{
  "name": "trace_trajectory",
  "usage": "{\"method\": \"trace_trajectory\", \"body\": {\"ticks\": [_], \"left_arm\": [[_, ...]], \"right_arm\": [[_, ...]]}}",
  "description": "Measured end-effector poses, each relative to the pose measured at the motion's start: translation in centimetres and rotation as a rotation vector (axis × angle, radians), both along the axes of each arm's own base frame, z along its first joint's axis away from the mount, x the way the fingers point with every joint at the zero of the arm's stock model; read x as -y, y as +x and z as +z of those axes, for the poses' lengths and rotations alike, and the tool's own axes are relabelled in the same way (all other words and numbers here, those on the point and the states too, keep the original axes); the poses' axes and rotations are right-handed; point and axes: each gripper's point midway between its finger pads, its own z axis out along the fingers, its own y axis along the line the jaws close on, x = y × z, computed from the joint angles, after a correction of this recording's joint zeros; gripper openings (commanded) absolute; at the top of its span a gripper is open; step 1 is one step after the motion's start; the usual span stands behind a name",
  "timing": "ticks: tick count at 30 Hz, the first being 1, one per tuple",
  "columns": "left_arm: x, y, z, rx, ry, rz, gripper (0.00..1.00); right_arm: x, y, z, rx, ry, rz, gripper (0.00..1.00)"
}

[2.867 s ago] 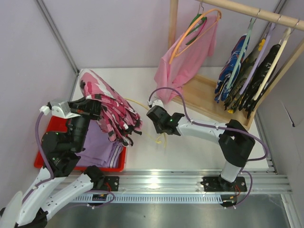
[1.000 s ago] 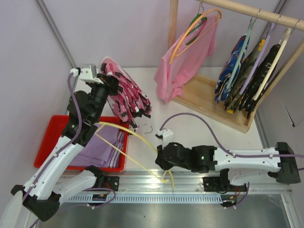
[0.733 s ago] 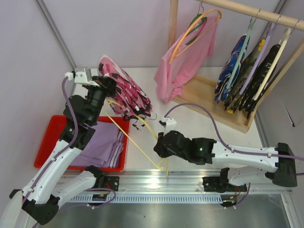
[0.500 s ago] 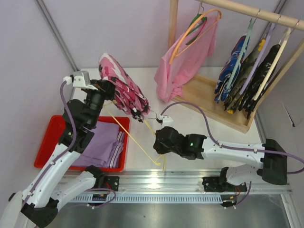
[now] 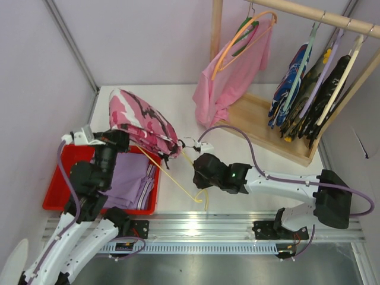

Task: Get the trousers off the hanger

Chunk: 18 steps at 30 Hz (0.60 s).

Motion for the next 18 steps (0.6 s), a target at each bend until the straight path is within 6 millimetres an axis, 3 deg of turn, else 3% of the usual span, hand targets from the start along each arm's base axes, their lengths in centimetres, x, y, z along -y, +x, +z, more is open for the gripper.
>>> {"method": "trace_trajectory", "body": {"ticks": [4,11,15,18], "left_arm": [[-2.4,-1.6,-3.1,-0.036,-0.079,0.069,0.03],[-7.3,-4.6,-11.2,-0.182,-0.26,0.25,0.04],[-8.9,-5.2,-14.7,-0.296,-0.27,0.351,0.04],[-9.6,-5.7,-16.1,-0.347,-0.26,0.39,0.05]], "right_arm": [[-0.3,0.0,-0.9,0.003,-0.029,0.034,0.0],[-1.2,0.1,-3.9,-0.003,-0.142,0.102,0.0],[-1.8,0.4,-5.2,-0.005,-0.187,0.126,0.0],[-2.4,0.9,-5.5,0.003,-0.21,0.129,0.0]]}}
